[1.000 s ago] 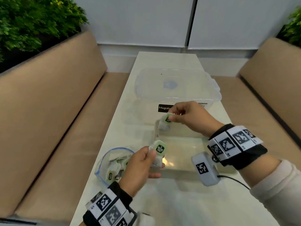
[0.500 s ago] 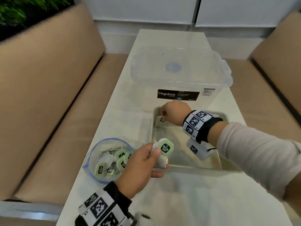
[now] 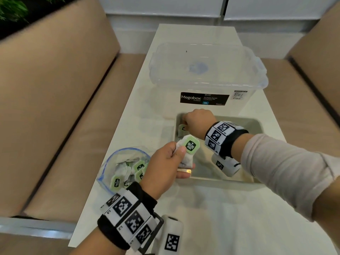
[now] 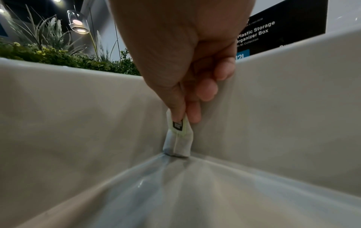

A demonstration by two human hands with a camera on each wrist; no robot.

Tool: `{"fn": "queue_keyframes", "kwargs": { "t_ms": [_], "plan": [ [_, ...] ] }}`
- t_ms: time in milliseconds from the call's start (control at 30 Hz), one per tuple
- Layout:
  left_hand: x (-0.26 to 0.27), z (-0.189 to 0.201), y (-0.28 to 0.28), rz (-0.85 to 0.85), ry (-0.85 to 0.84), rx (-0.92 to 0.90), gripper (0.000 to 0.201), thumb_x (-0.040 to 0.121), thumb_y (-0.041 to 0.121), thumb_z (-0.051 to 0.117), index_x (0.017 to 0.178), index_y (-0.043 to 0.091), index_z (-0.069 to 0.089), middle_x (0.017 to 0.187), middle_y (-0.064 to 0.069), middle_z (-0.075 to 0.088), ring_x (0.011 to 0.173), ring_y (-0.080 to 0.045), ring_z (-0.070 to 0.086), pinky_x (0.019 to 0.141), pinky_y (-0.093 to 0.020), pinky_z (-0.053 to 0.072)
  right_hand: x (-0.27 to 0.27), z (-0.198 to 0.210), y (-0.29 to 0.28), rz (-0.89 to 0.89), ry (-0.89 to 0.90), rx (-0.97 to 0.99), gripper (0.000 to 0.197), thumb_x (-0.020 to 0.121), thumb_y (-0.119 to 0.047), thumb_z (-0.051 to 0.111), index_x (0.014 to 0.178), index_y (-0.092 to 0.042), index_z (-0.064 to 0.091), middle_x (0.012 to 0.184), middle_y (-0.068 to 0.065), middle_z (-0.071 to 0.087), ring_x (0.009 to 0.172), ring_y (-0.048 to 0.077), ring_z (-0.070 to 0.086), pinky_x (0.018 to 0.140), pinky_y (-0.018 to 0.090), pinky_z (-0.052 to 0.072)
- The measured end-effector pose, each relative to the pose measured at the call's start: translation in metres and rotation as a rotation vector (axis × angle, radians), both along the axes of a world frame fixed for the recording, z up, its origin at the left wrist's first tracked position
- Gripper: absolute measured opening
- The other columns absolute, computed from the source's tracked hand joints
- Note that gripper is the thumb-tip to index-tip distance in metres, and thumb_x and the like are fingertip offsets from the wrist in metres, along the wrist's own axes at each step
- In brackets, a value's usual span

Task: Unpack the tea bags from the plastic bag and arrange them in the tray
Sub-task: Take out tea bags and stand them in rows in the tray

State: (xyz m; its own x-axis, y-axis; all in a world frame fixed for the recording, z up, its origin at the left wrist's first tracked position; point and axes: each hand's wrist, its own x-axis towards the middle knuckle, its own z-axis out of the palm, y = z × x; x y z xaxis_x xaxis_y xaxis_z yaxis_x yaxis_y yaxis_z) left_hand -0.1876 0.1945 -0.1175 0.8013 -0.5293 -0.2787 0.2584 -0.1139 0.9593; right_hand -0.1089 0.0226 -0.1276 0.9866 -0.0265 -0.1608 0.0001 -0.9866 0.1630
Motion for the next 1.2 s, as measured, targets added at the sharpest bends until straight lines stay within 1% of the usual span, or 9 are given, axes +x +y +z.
{"fn": "queue_keyframes", "kwargs": {
  "t_ms": [233, 400, 567, 667, 767, 867, 1000, 1100, 1200],
  "plan": [
    [0.006, 0.001, -0.003, 0.046, -0.002, 0.011, 0.023, 0.099, 0.022, 0.041, 0.106, 0.011, 0.059, 0.103, -0.008, 0.069, 0.082, -0.018, 0.070, 0.059, -0.028, 0.057, -0.005, 0.006, -0.004, -0.027, -0.069, -0.001, 0.030, 0.094, -0.031, 0.045, 0.109, -0.010, 0.059, 0.103, 0.010, 0.065, 0.094, 0.031, 0.062, 0.067, 0.031, 0.040],
    [0.009, 0.004, -0.006, 0.096, 0.037, -0.030, 0.021, 0.100, 0.023, 0.039, 0.101, 0.013, 0.057, 0.091, -0.001, 0.070, 0.076, -0.016, 0.069, 0.061, -0.028, 0.055, -0.041, 0.038, -0.016, -0.073, -0.061, 0.084, 0.043, 0.097, -0.049, 0.036, 0.089, -0.015, 0.062, 0.090, 0.008, 0.063, 0.088, 0.028, 0.059, 0.068, 0.029, 0.038],
    [0.008, 0.005, -0.013, 0.134, 0.020, -0.043, 0.021, 0.100, 0.025, 0.038, 0.097, 0.016, 0.057, 0.096, -0.004, 0.070, 0.085, -0.021, 0.069, 0.060, -0.030, 0.058, -0.115, 0.051, -0.011, -0.002, 0.317, 0.265, 0.065, 0.091, -0.065, 0.020, 0.102, -0.017, 0.063, 0.099, 0.005, 0.066, 0.093, 0.022, 0.060, 0.085, 0.035, 0.047],
    [0.005, 0.002, -0.018, 0.145, -0.007, -0.020, 0.020, 0.100, 0.024, 0.039, 0.099, 0.013, 0.056, 0.098, -0.005, 0.070, 0.085, -0.019, 0.069, 0.062, -0.028, 0.057, -0.155, 0.048, 0.000, 0.032, 0.485, 0.216, 0.068, 0.080, -0.077, 0.034, 0.119, -0.026, 0.057, 0.112, 0.001, 0.064, 0.100, 0.021, 0.058, 0.082, 0.033, 0.044],
    [0.001, -0.001, -0.020, 0.156, -0.045, -0.012, 0.021, 0.099, 0.023, 0.039, 0.104, 0.010, 0.054, 0.099, -0.007, 0.070, 0.083, -0.019, 0.069, 0.068, -0.030, 0.056, -0.183, 0.039, 0.010, 0.125, 0.455, 0.027, 0.045, 0.086, -0.049, 0.058, 0.121, -0.022, 0.051, 0.104, 0.005, 0.063, 0.094, 0.026, 0.060, 0.067, 0.030, 0.037],
    [-0.007, -0.001, -0.015, 0.161, -0.036, -0.030, 0.020, 0.100, 0.024, 0.038, 0.100, 0.013, 0.055, 0.098, -0.005, 0.070, 0.083, -0.017, 0.069, 0.067, -0.030, 0.056, -0.197, 0.033, 0.010, 0.156, 0.367, -0.024, 0.033, 0.095, -0.010, 0.042, 0.126, -0.016, 0.048, 0.104, 0.011, 0.062, 0.093, 0.032, 0.060, 0.065, 0.031, 0.034],
    [-0.016, -0.004, -0.012, 0.143, -0.032, -0.024, 0.019, 0.099, 0.024, 0.040, 0.100, 0.012, 0.055, 0.106, -0.012, 0.067, 0.086, -0.019, 0.070, 0.064, -0.031, 0.059, -0.210, 0.032, 0.007, 0.187, 0.358, -0.035, 0.044, 0.095, -0.003, 0.033, 0.135, -0.018, 0.042, 0.107, 0.013, 0.061, 0.096, 0.033, 0.060, 0.066, 0.031, 0.032],
    [-0.017, -0.003, -0.014, 0.139, 0.004, -0.048, 0.016, 0.099, 0.021, 0.040, 0.102, 0.013, 0.054, 0.109, -0.014, 0.066, 0.085, -0.017, 0.069, 0.061, -0.030, 0.059, -0.212, 0.035, 0.009, 0.186, 0.393, 0.011, 0.035, 0.097, -0.017, 0.043, 0.132, -0.019, 0.045, 0.107, 0.011, 0.063, 0.096, 0.032, 0.061, 0.066, 0.032, 0.035],
    [-0.017, -0.001, -0.018, 0.136, 0.023, -0.077, 0.014, 0.099, 0.019, 0.042, 0.104, 0.013, 0.053, 0.110, -0.013, 0.064, 0.086, -0.016, 0.069, 0.061, -0.029, 0.059, -0.203, 0.048, 0.006, 0.094, 0.433, 0.112, 0.050, 0.086, -0.058, 0.051, 0.124, -0.025, 0.051, 0.109, 0.002, 0.064, 0.097, 0.025, 0.060, 0.074, 0.030, 0.042]
  ]
}}
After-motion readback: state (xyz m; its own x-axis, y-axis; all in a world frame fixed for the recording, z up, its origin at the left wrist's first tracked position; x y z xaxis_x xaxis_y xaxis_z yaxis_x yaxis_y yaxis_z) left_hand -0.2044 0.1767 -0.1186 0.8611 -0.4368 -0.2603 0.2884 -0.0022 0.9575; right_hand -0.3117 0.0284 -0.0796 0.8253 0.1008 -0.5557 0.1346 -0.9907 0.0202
